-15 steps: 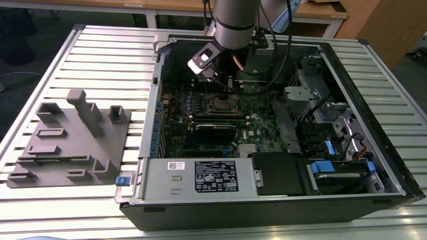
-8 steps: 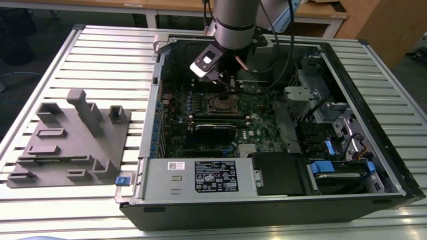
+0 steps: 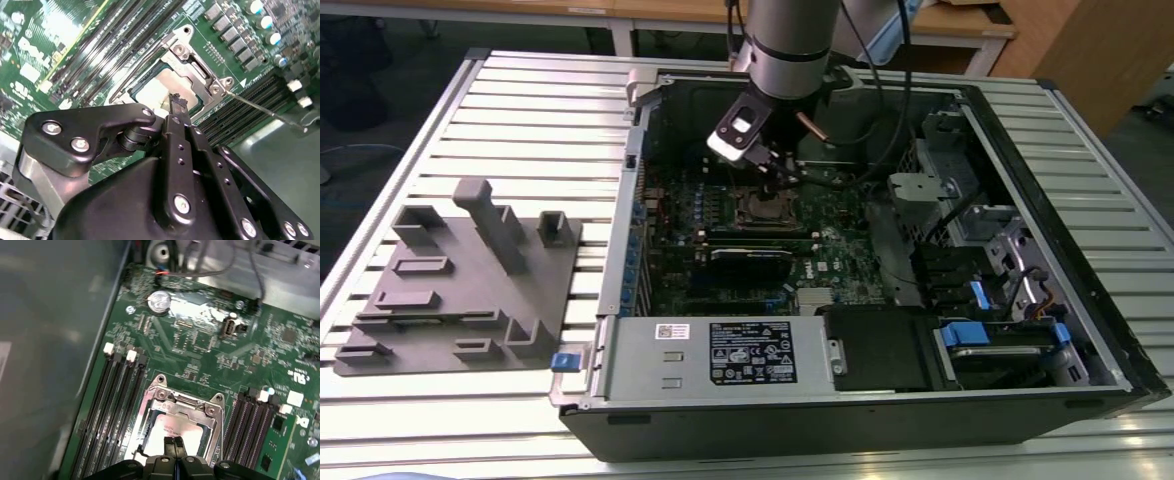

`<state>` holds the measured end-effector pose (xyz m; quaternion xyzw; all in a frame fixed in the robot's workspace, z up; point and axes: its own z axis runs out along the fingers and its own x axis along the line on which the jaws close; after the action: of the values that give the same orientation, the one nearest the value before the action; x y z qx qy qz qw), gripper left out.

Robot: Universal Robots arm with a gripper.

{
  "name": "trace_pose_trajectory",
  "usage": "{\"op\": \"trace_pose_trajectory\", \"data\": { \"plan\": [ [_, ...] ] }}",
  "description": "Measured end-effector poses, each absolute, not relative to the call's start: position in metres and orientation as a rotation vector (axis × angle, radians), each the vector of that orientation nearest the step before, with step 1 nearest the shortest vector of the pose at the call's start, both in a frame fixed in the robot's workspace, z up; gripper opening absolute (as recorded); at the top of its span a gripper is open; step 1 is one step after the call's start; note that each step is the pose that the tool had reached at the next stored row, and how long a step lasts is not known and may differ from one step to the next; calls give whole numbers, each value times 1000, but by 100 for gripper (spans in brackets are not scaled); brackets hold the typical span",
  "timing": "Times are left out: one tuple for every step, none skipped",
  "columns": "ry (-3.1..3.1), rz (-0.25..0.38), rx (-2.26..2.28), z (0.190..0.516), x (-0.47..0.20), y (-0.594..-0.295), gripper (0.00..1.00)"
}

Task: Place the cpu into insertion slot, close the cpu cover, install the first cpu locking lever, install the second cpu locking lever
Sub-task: 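Close the cpu cover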

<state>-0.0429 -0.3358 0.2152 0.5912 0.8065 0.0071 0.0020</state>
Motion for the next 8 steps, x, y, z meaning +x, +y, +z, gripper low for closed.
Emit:
{"op": "trace_pose_trajectory", "data": {
  "plan": [
    [2547, 23, 1832, 215, -43, -336, 10],
    [2565, 23, 1808, 215, -43, -336, 10],
    [2581, 23, 1785, 215, -43, -336, 10],
    [2597, 23, 1762, 215, -43, -336, 10],
    [2613, 23, 1738, 215, -43, -336, 10],
    [2629, 23, 1714, 215, -43, -336, 10],
    [2644, 23, 1690, 215, -43, -336, 10],
    [2660, 23, 1667, 215, -43, -336, 10]
  ]
}}
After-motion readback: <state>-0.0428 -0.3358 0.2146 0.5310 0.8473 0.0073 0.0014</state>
